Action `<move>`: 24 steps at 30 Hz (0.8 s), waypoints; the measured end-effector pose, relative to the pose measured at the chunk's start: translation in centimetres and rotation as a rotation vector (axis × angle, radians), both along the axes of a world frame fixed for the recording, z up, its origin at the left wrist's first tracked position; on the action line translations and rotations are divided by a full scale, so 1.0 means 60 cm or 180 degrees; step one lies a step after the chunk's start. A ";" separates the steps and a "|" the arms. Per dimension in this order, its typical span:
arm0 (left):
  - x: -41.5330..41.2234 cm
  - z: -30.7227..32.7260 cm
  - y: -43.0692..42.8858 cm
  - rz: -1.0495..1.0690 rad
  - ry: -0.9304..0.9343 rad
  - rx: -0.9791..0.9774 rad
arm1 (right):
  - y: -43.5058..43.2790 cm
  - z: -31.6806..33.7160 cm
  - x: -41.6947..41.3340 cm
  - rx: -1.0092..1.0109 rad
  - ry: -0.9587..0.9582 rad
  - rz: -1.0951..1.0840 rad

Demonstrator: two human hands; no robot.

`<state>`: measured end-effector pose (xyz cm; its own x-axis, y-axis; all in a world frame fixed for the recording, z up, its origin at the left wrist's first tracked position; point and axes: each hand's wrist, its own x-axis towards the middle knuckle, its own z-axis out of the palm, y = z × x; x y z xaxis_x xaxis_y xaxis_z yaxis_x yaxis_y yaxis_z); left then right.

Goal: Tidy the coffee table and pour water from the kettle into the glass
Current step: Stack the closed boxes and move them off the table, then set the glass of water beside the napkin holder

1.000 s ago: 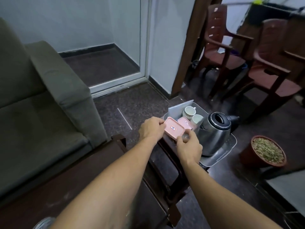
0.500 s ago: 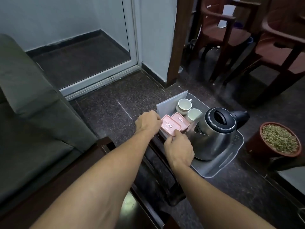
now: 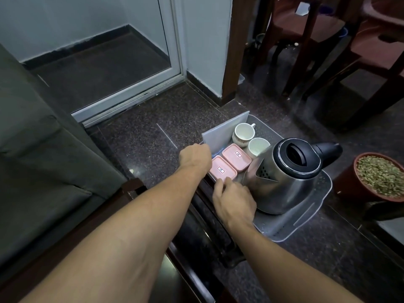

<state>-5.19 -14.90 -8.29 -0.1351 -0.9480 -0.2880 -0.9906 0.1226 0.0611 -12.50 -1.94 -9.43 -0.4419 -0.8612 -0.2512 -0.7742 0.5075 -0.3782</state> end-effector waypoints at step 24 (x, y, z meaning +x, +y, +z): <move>0.133 0.085 0.099 0.1031 0.1473 -0.0404 | 0.013 0.079 0.068 -0.0666 0.0544 0.1036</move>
<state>2.77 -8.93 -3.20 0.0831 -0.9853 -0.1493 -0.8524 -0.1479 0.5016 -8.45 -1.13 -4.66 -0.1585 -0.9874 -0.0027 -0.9420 0.1520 -0.2993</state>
